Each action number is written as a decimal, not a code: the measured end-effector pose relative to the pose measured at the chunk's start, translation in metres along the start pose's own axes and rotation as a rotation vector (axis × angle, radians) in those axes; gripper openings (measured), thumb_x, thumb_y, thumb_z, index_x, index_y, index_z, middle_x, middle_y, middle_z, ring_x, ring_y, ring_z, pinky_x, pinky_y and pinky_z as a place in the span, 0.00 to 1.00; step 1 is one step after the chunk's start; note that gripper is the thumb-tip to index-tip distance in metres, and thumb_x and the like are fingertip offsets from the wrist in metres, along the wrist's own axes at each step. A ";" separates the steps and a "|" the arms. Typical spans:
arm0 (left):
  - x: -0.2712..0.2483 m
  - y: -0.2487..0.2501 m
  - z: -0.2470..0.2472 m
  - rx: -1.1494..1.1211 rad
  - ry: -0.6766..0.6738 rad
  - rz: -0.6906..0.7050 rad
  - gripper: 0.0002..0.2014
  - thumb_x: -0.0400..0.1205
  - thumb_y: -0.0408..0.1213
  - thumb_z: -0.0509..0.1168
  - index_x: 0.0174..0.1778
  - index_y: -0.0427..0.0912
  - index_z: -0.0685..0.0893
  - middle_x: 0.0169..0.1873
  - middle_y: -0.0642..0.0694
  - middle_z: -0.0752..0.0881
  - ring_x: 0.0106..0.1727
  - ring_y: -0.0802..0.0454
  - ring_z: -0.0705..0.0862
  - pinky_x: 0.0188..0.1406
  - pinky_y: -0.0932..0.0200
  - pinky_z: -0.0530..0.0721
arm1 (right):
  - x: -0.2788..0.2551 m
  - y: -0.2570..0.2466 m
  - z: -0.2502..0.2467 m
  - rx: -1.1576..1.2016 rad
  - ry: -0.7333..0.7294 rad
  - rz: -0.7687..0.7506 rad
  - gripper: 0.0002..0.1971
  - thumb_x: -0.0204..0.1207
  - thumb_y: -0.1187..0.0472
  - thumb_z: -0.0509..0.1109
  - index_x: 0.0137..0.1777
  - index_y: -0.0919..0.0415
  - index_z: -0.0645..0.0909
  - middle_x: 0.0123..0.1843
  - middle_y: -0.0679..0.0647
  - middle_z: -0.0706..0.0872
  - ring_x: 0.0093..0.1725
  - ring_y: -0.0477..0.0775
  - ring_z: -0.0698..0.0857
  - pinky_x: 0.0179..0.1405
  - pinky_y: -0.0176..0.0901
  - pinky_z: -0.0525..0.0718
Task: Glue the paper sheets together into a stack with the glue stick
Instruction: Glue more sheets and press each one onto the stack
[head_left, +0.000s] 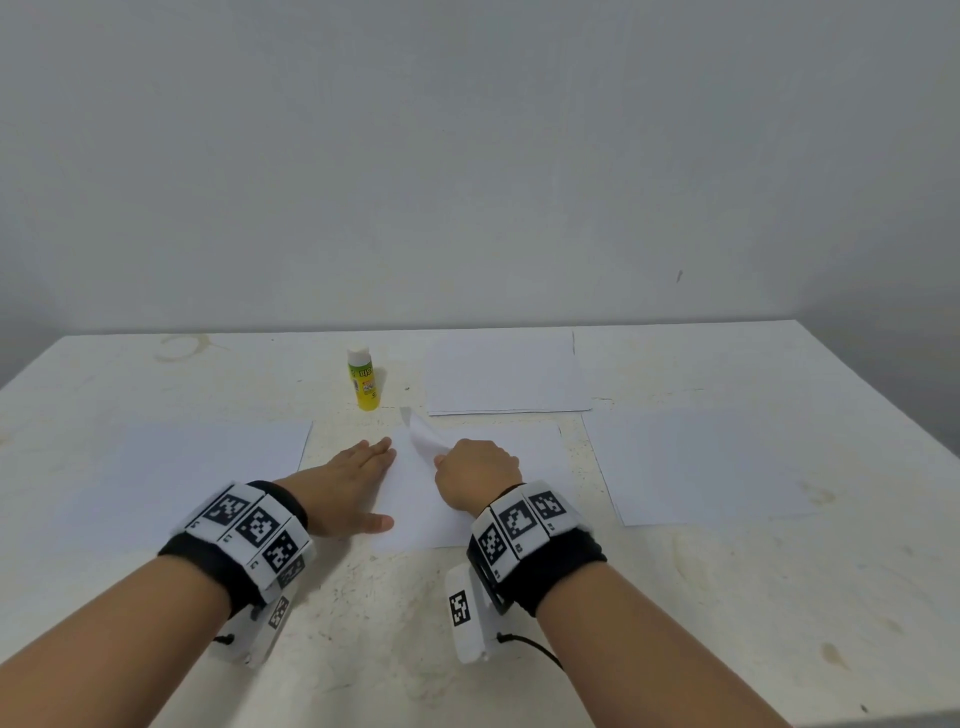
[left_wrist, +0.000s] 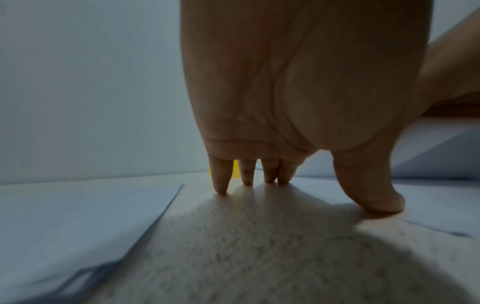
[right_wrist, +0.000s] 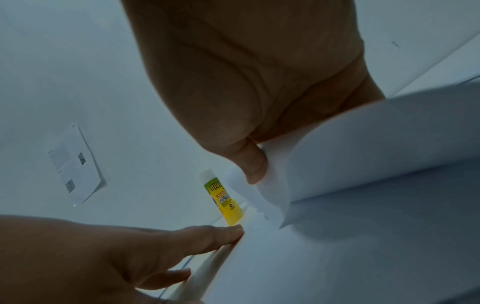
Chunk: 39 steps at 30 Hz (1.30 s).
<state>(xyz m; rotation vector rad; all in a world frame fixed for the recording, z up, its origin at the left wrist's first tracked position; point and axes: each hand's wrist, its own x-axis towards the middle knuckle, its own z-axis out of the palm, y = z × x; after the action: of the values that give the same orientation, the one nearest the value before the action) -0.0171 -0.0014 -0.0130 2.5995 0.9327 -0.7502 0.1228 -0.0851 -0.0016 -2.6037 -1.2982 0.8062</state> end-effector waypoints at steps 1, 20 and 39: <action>0.000 0.000 0.000 0.005 -0.002 -0.001 0.44 0.85 0.56 0.56 0.84 0.39 0.36 0.83 0.46 0.34 0.84 0.49 0.37 0.81 0.57 0.43 | 0.001 -0.001 0.001 0.006 -0.006 0.009 0.16 0.83 0.57 0.56 0.64 0.63 0.77 0.66 0.59 0.80 0.69 0.62 0.76 0.74 0.54 0.67; -0.003 0.002 0.000 0.056 -0.015 -0.006 0.43 0.86 0.57 0.54 0.84 0.39 0.35 0.83 0.46 0.34 0.84 0.49 0.37 0.82 0.54 0.44 | 0.007 -0.011 0.004 -0.025 -0.072 0.089 0.19 0.82 0.58 0.55 0.69 0.61 0.75 0.73 0.61 0.76 0.77 0.66 0.66 0.78 0.61 0.58; -0.003 0.002 0.000 0.066 -0.022 -0.008 0.43 0.86 0.57 0.53 0.83 0.38 0.35 0.83 0.45 0.33 0.84 0.48 0.37 0.83 0.54 0.44 | 0.005 -0.017 -0.003 -0.058 -0.163 0.129 0.24 0.83 0.59 0.54 0.78 0.63 0.66 0.81 0.64 0.64 0.83 0.67 0.55 0.81 0.63 0.50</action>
<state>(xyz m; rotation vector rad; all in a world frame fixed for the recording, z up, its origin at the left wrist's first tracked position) -0.0174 -0.0045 -0.0113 2.6395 0.9271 -0.8234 0.1149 -0.0704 0.0044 -2.7414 -1.2192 1.0368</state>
